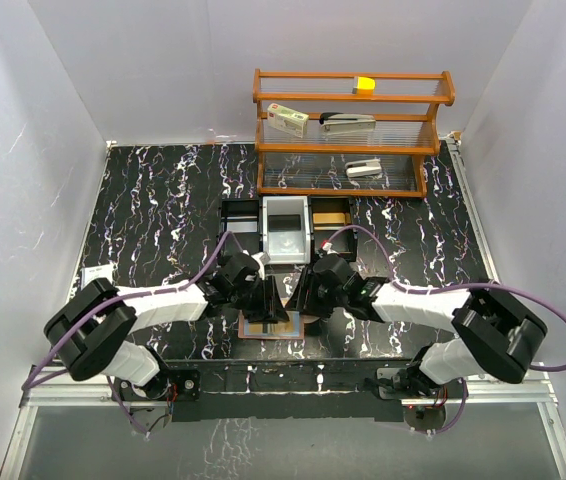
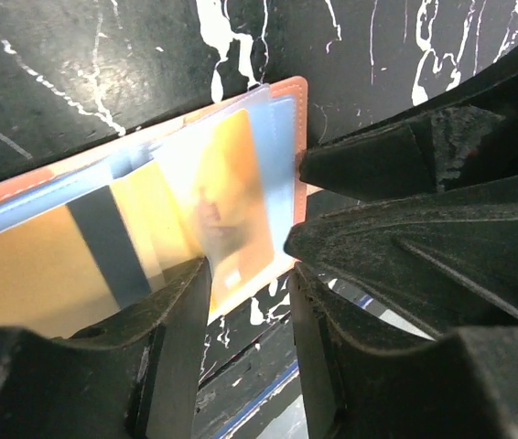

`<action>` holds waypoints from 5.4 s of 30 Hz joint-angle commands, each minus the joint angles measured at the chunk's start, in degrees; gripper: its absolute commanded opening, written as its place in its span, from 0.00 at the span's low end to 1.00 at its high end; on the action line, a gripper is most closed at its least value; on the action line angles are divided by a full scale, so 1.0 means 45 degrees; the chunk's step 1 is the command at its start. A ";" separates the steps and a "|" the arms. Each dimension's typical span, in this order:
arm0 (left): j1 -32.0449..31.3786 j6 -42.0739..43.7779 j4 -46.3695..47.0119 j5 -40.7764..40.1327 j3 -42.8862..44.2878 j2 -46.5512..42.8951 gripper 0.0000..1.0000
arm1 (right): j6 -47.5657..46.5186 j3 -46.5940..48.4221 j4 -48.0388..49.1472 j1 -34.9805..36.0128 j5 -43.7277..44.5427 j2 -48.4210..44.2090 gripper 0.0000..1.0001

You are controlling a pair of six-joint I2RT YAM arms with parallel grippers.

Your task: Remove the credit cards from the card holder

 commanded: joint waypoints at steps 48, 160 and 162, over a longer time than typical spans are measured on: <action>-0.0080 -0.0545 -0.2049 -0.2358 -0.0336 -0.1737 0.13 | -0.0007 -0.1143 0.0525 0.0062 -0.0645 0.0755 0.49; -0.0083 -0.1137 0.2960 0.0470 -0.1365 -0.1028 0.02 | -0.0032 -0.0604 0.1369 -0.0004 -0.1312 0.1151 0.38; -0.0088 -0.1137 0.3126 0.0545 -0.1401 -0.1028 0.02 | -0.0017 -0.0614 0.1429 -0.0021 -0.1378 0.1220 0.38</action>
